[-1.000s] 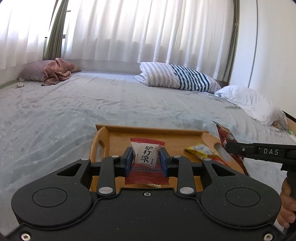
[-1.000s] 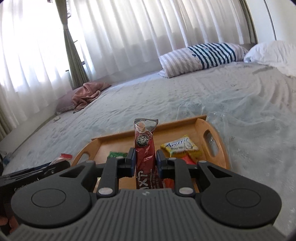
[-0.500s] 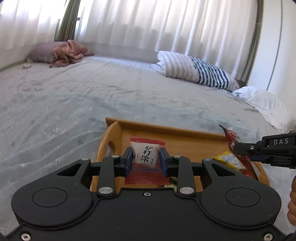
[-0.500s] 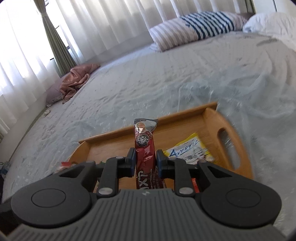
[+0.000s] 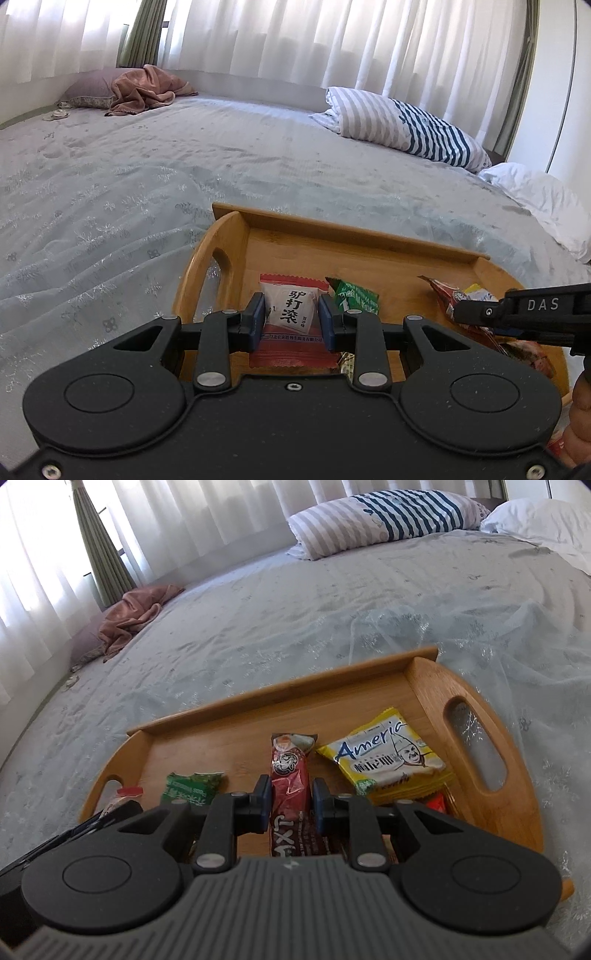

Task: Organize snacks
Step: 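Lift the candy packet and red stick bar and carry both over the tray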

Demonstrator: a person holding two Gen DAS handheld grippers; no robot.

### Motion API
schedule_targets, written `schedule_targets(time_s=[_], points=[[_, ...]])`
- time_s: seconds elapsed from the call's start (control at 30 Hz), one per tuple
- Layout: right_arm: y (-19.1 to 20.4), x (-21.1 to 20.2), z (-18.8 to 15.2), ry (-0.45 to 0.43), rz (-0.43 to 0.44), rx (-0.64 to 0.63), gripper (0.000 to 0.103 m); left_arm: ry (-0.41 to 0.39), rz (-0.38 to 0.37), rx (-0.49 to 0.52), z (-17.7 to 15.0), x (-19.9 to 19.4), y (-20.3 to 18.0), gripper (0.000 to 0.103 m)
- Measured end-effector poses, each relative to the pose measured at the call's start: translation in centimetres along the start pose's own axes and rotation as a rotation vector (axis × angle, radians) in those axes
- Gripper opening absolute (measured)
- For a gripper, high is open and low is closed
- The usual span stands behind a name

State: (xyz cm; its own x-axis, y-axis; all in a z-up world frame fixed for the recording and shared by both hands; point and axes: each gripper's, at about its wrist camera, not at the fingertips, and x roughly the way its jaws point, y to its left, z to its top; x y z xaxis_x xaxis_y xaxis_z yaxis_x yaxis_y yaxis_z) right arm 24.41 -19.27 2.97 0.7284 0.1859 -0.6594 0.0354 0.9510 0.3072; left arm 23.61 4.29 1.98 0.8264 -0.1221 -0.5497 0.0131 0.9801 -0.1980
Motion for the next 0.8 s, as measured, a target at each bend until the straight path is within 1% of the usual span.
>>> schedule_targets(time_s=[0.17, 0.43, 0.8], points=[[0.21, 0.49, -0.26, -0.008, -0.014, -0.012, 0.027, 0.006, 0.002, -0.016, -0.25, 0.24, 0.12, 0.029], [0.31, 0.67, -0.49, -0.016, -0.021, -0.018, 0.028, 0.013, 0.004, -0.010, -0.40, 0.54, -0.11, 0.029], [0.49, 0.91, -0.50, -0.014, -0.030, -0.040, 0.031, 0.047, 0.008, 0.004, -0.80, 1.02, -0.53, 0.030]])
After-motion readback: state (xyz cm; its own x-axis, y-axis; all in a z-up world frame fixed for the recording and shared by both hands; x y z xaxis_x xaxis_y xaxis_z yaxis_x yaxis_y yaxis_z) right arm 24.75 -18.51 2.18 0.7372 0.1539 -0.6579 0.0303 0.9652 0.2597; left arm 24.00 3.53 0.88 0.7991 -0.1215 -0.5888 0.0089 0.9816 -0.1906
